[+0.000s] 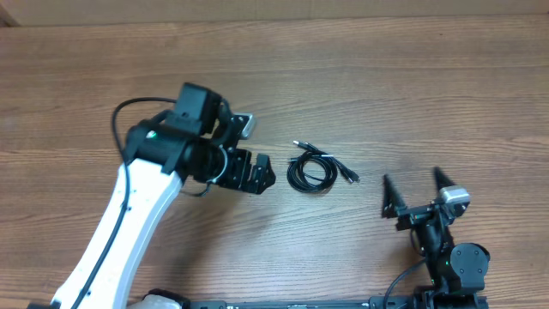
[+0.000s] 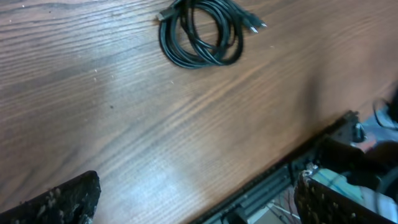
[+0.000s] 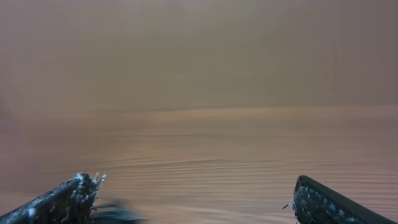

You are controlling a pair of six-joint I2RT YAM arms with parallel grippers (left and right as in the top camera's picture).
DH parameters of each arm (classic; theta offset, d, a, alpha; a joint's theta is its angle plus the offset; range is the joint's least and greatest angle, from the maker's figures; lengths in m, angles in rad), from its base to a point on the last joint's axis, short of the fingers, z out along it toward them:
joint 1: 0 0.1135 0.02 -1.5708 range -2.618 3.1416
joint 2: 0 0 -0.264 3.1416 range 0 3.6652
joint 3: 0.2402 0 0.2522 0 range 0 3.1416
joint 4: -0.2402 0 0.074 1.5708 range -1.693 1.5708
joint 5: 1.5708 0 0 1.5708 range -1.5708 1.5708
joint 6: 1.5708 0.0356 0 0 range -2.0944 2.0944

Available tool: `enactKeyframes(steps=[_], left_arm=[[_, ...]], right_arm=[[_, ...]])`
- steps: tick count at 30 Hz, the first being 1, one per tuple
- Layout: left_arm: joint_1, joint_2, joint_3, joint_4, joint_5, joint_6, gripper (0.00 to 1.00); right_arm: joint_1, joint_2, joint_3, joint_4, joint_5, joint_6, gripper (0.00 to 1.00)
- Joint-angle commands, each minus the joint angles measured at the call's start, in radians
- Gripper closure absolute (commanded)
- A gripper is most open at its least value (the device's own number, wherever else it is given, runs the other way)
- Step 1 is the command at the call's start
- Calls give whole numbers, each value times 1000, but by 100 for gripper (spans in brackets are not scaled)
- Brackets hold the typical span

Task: Untangle cables
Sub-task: 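Move both grippers toward the black cable coil from either side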

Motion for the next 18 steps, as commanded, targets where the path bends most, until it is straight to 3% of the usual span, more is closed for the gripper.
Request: enactKeyframes(steps=[1,5,8,11,12,16,18], left_arm=[[-4,78,17,32,-29,-21,0],[-4,163,17,61,-27,-99,0],[-3,220,17,61,-27,-117,0],[-4,249,17,53,-26,-117,0],[-4,254,17,54,-26,-117,0],[-6,257,17,85,-27,-119,0],[-6,257,17,104,-27,-137,0]], right_arm=[[5,1,-10,26,-413,361,0],[5,1,5,257,-567,355,0],[-5,2,113,289,-496,275,0],[-31,26,298,48,-348,210,0],[-44,58,399,-101,-310,143,0],[-71,279,760,-644,-173,-11,0],[-71,391,884,-820,-160,-34,0]])
